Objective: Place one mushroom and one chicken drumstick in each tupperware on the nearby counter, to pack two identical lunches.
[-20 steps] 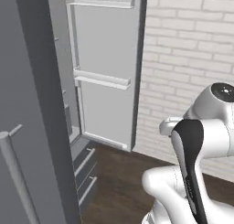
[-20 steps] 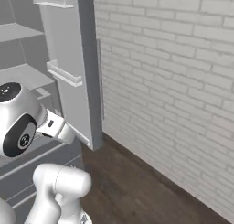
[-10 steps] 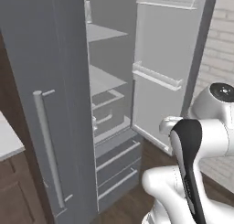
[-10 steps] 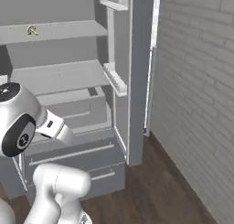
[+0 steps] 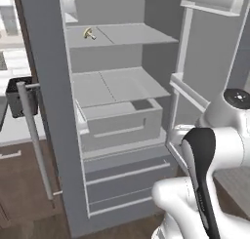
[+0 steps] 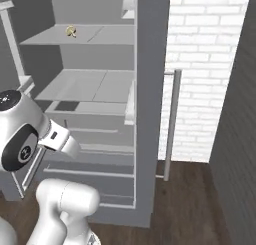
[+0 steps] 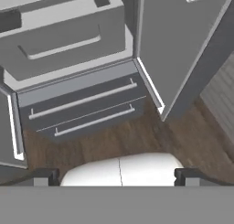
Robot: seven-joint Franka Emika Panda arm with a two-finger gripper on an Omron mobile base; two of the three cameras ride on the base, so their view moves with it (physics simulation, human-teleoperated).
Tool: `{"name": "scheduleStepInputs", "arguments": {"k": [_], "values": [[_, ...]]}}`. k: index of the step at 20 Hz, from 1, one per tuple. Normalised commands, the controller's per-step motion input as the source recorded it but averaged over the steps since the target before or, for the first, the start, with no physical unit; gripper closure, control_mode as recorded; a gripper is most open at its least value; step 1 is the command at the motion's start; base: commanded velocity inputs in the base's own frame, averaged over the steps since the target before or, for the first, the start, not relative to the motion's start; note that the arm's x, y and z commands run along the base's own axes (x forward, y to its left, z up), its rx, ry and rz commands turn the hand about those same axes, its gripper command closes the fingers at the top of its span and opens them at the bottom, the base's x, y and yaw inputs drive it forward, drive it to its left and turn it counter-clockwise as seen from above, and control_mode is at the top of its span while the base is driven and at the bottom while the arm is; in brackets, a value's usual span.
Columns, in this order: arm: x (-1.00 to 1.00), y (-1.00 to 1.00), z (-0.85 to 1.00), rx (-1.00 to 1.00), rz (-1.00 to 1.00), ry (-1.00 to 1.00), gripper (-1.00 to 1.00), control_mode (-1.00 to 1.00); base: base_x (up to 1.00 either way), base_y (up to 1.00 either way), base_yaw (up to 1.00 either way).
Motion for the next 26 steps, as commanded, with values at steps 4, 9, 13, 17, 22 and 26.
{"name": "scheduleStepInputs", "arguments": {"k": [4, 9, 13, 17, 22, 26], "values": [[0.00, 0.00, 0.00, 0.00, 0.00, 0.00, -1.00, 1.00, 0.50, -0.15, 0.40], [0.00, 0.00, 0.00, 0.00, 0.00, 0.00, -1.00, 1.00, 0.56, 0.22, 0.19], [0.00, 0.00, 0.00, 0.00, 0.00, 0.00, -1.00, 1.00, 0.64, 0.00, 0.05], [0.00, 0.00, 0.00, 0.00, 0.00, 0.00, -1.00, 1.00, 0.74, 0.21, 0.01], [0.07, 0.08, 0.00, -0.01, 0.00, 0.00, -1.00, -1.00, 0.54, 0.38, 0.00], [0.18, 0.28, 0.19, -0.03, 0.09, -0.15, -1.00, -1.00, 0.00, 0.00, 0.00]]}}
